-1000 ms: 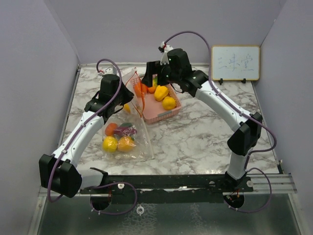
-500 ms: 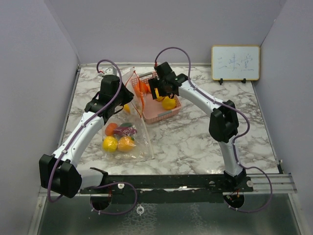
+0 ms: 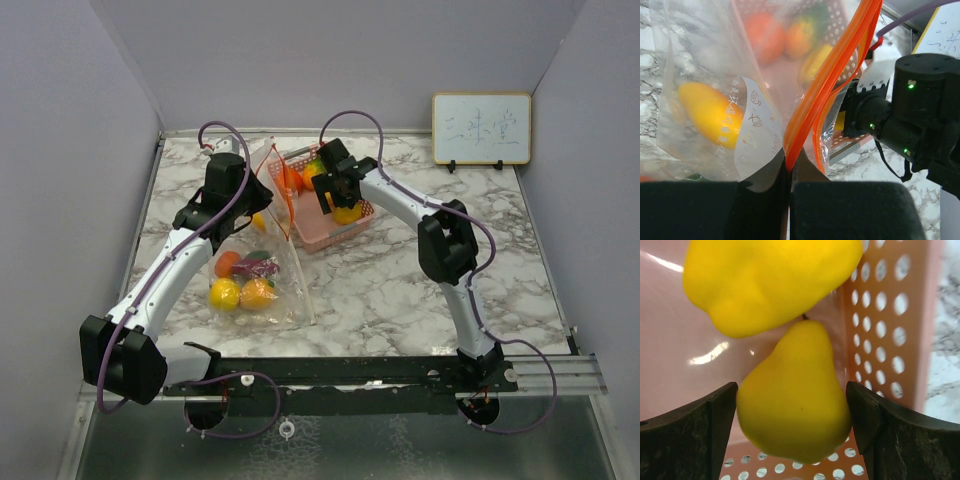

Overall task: Place the food in the zip-top bag and seal the zipper
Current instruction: Pick up the fake fruit from the bin.

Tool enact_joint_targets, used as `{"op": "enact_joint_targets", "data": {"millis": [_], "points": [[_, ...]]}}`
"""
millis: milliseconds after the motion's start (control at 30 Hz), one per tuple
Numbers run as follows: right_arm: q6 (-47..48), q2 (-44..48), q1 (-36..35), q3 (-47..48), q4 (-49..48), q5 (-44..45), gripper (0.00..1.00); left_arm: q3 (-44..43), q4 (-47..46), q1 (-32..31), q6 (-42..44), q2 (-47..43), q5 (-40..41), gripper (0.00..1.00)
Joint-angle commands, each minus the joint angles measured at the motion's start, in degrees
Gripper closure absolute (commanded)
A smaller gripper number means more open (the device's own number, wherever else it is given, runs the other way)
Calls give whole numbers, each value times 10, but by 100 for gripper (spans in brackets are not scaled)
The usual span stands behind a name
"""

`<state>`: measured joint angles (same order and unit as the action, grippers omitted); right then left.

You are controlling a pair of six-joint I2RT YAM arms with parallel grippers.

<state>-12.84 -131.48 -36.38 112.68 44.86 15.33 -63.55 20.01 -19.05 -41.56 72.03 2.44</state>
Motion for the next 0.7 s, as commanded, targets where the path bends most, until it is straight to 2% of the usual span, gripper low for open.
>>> {"op": "enact_joint_targets", "data": {"millis": [0,33,167,233,333,433,567,667], "points": [[-11,4,1,-41,18,-23,13,-6,-5,5,9,-14,12,100],[-11,8,1,-50,15,-21,16,-6,-5,7,9,-13,11,100],[-6,22,1,-56,12,0,42,-6,-7,7,8,-11,10,100],[-6,34,1,-51,11,6,50,-5,-7,7,7,-10,10,100],[-3,68,1,-32,17,-4,55,-3,-8,8,5,-10,9,100],[9,125,1,-27,3,-62,57,-3,-8,9,5,-8,9,100],[22,206,1,-37,-66,-192,57,-2,-8,11,5,-6,9,100],[5,246,1,-48,-142,-341,57,-1,-10,12,5,-3,7,100]]}}
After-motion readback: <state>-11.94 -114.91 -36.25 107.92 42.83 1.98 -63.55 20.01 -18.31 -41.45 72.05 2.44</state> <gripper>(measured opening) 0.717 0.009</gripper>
